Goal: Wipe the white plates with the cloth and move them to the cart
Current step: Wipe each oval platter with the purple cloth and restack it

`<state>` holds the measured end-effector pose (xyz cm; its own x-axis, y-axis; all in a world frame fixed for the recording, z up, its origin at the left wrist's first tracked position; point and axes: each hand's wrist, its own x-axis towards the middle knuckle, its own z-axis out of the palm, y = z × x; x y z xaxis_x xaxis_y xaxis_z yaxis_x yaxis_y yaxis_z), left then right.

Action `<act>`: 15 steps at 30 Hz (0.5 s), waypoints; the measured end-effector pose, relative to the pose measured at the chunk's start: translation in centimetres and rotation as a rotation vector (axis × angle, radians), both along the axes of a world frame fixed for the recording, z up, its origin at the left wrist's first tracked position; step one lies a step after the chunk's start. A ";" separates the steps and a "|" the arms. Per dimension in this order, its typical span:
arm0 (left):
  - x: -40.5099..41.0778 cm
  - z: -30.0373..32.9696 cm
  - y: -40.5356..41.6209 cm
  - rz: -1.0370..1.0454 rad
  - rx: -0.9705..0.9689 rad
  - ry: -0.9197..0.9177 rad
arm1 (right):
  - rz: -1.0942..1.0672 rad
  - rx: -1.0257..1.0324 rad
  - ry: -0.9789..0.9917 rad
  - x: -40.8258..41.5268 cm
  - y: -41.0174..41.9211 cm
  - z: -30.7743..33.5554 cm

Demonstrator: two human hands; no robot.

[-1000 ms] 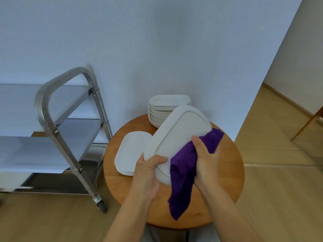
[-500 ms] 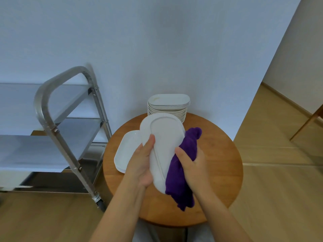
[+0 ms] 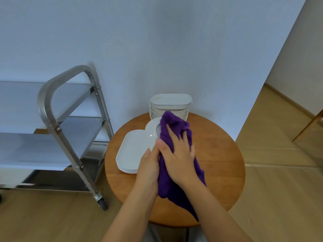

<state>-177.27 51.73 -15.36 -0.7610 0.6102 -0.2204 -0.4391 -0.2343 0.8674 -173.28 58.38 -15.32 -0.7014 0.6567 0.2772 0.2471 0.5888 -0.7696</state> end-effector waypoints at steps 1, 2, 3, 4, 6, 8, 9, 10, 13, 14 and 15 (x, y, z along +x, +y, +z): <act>-0.4 0.2 -0.1 0.014 0.012 -0.030 | 0.052 -0.021 0.059 0.1 -0.3 -0.2; -0.9 0.5 -0.2 0.017 0.050 -0.076 | 0.111 -0.038 0.112 0.5 -0.5 -0.5; -1.4 0.9 -0.4 0.017 0.101 -0.135 | 0.171 -0.028 0.146 1.1 -0.9 -1.0; -1.9 1.3 -0.5 0.015 0.159 -0.202 | 0.220 0.011 0.166 1.8 -1.1 -1.8; -2.8 1.8 -1.0 -0.023 0.260 -0.309 | 0.265 0.103 0.186 3.4 -1.1 -3.9; -3.0 1.9 -1.2 -0.071 0.271 -0.329 | 0.266 0.075 0.182 4.6 -0.4 -5.5; -3.0 1.9 -1.2 -0.075 0.268 -0.321 | 0.254 -0.007 0.170 4.9 0.1 -5.8; -2.9 1.8 -1.2 -0.061 0.267 -0.305 | 0.221 -0.120 0.169 5.0 0.6 -6.0; -2.8 1.8 -1.3 0.042 0.263 -0.200 | 0.012 -0.428 0.245 4.6 2.0 -5.6; -2.6 1.8 -1.3 0.070 0.222 -0.131 | -0.068 -0.511 0.276 4.3 2.4 -5.2; -2.3 1.8 -1.2 0.087 0.146 -0.037 | -0.140 -0.597 0.315 4.0 2.8 -4.7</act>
